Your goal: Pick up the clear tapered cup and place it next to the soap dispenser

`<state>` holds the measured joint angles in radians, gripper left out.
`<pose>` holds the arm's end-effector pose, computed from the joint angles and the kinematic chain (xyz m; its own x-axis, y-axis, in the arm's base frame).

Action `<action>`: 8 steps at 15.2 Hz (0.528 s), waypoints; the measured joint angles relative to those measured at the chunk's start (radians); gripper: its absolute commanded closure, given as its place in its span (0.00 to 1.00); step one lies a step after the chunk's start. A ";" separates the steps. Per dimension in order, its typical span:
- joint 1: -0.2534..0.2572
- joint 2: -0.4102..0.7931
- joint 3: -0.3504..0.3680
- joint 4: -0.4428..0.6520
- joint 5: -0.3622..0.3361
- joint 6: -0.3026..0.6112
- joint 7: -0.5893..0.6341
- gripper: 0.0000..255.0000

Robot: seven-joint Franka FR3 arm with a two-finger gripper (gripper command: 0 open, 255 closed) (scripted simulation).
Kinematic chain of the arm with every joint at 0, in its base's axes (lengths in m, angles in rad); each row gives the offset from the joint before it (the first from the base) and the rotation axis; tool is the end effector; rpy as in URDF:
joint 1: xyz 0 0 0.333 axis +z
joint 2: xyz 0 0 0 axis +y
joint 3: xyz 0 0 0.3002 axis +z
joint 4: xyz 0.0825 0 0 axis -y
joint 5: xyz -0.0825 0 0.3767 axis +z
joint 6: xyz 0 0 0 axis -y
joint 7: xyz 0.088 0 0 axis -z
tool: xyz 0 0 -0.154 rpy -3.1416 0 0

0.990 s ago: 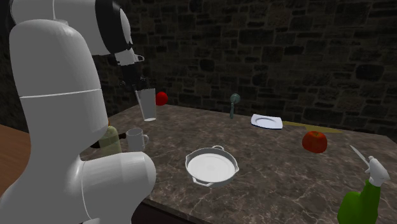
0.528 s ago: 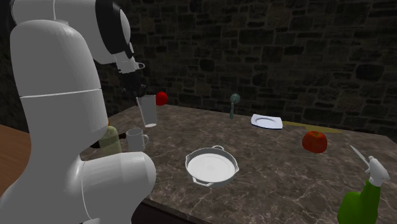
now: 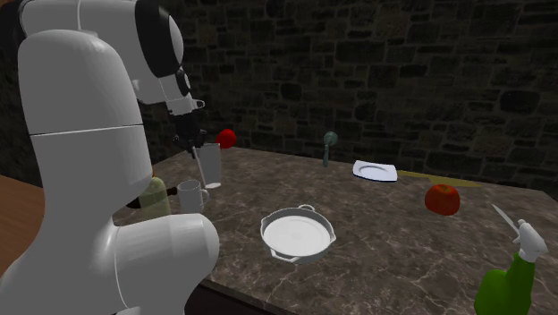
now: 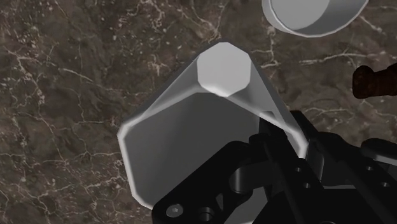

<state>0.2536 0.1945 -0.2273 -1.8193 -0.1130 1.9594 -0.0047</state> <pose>0.5943 0.0074 0.3701 0.9957 0.0754 -0.0542 0.0826 -0.9860 0.1450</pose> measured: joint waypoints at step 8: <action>-0.002 0.030 0.001 -0.047 0.003 0.076 0.007 1.00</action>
<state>0.2518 0.2240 -0.2263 -1.8666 -0.1100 2.0354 0.0020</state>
